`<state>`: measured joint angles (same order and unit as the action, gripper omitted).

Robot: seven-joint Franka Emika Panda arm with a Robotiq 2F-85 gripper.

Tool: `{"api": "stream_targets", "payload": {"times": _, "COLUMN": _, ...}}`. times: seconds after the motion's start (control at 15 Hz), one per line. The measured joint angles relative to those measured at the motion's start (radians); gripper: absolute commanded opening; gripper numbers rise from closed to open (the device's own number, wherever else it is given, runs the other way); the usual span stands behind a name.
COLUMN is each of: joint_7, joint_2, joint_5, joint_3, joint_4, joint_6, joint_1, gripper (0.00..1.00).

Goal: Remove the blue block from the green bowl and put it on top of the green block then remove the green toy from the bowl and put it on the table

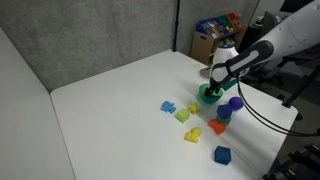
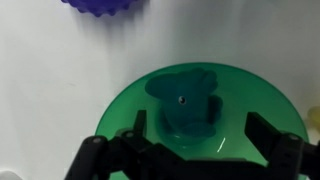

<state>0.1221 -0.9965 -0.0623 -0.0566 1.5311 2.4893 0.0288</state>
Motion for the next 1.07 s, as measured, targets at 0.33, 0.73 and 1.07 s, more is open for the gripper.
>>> {"api": "stream_targets", "payload": {"times": 0.33, "joint_7": 0.002, "joint_2": -0.003, "joint_5": -0.015, "joint_3": 0.002, "joint_4": -0.002, "joint_6": -0.062, "joint_1": 0.0, "gripper": 1.0}}
{"api": "stream_targets", "payload": {"times": 0.73, "joint_7": 0.001, "joint_2": -0.003, "joint_5": -0.071, "joint_3": -0.019, "joint_4": -0.003, "joint_6": -0.082, "joint_1": -0.019, "gripper": 1.0}}
{"api": "stream_targets", "payload": {"times": 1.07, "joint_7": -0.001, "joint_2": -0.007, "joint_5": -0.136, "joint_3": -0.049, "joint_4": -0.003, "joint_6": -0.068, "joint_1": -0.037, "gripper": 1.0}}
